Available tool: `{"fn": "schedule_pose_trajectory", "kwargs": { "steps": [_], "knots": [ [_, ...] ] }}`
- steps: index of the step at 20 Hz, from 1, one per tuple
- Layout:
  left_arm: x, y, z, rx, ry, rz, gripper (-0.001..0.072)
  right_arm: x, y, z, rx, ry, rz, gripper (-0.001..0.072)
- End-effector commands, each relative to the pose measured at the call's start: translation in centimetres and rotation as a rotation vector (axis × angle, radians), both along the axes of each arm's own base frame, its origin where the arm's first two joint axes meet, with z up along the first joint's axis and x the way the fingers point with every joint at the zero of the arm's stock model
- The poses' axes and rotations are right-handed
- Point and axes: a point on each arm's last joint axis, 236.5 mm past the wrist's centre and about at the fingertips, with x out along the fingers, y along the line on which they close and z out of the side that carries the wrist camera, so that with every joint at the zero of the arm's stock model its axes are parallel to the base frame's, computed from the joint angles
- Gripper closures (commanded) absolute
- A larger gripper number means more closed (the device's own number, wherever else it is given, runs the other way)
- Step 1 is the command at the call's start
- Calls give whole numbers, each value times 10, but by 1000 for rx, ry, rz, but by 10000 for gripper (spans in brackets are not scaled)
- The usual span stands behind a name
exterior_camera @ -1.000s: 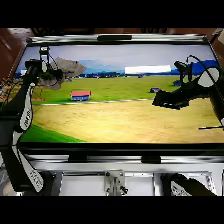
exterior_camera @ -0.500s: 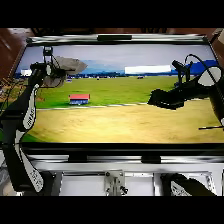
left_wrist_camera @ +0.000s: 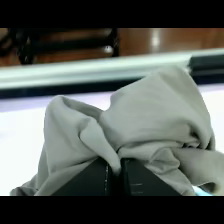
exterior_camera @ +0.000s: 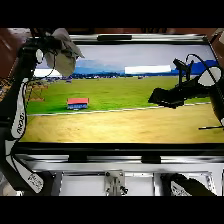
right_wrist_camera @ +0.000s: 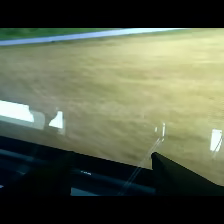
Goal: Fold the shirts.
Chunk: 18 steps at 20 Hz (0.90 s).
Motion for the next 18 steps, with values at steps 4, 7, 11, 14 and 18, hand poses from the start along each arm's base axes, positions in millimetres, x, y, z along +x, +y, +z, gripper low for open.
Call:
{"fn": "schedule_pose_trajectory", "kwargs": {
  "steps": [4, 7, 11, 14, 18],
  "knots": [
    [-92, -90, 81, 37, 90, -140, 668, 2, -10, -4, -46, -6, -6, 118],
    [-175, -155, 43, 13, 398, -262, 669, -23, -26, -15, -127, 97, 31, 118],
    [-296, -251, -46, 111, 769, -485, 670, -76, -118, -26, -522, 313, 104, 118],
    [-367, -313, -104, 186, 874, -601, 669, -80, -150, -21, -650, 340, 75, 118],
    [-409, -336, -146, 191, 988, -603, 360, -67, -125, -27, -510, 278, 91, 118]
  ]
}}
